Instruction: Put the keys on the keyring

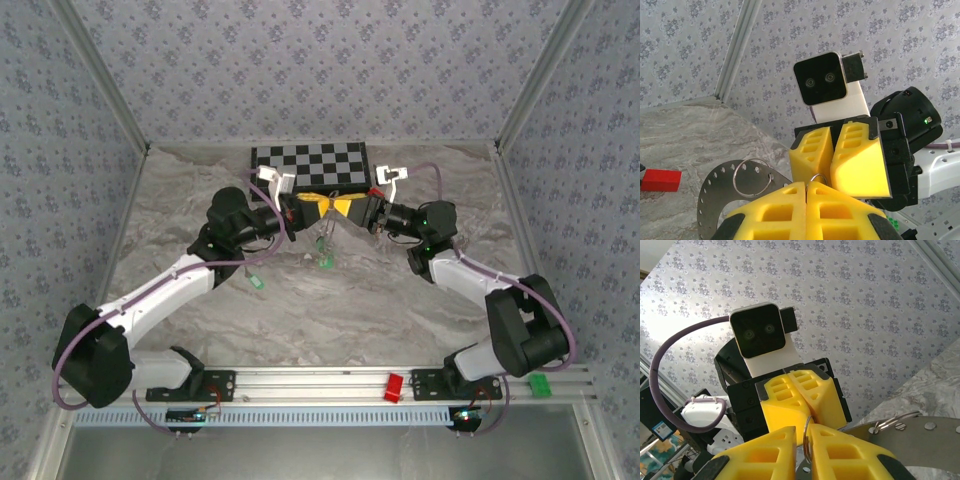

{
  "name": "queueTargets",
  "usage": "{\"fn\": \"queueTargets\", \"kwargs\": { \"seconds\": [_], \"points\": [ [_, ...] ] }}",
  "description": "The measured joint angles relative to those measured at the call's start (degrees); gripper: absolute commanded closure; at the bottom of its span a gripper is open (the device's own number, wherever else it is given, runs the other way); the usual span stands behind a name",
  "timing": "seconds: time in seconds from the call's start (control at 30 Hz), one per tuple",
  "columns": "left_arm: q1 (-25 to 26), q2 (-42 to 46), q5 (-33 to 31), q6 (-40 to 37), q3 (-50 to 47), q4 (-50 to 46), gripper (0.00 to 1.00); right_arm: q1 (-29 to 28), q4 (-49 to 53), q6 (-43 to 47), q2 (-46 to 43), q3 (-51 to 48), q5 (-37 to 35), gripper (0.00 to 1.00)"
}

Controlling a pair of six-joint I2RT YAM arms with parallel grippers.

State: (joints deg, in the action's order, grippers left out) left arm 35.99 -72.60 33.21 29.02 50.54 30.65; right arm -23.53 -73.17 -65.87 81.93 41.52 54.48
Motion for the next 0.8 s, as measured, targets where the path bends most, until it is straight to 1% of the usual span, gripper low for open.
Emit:
{"fn": "queueTargets", "kwargs": {
  "seconds": [0.03,0.17,0.53,0.63,0.8],
  "points": [
    [0.0,0.0,0.0,0.0,0.0,0.0,1.00,0.0,-0.2,-0.3,0.1,0.0,0.0,0.89],
    [0.0,0.0,0.2,0.1,0.0,0.0,1.00,0.0,-1.0,-0.9,0.6,0.2,0.3,1.00],
    [-0.3,0.0,0.4,0.2,0.0,-0.2,1.00,0.2,1.5,1.5,0.8,0.6,0.4,1.00],
    [-0.4,0.0,0.2,0.2,0.0,-0.5,1.00,0.2,3.4,2.9,0.8,1.2,0.4,0.94],
    [-0.5,0.0,0.0,0.4,0.0,-0.5,1.00,0.1,5.9,4.7,0.8,2.1,0.5,0.90]
  ]
}}
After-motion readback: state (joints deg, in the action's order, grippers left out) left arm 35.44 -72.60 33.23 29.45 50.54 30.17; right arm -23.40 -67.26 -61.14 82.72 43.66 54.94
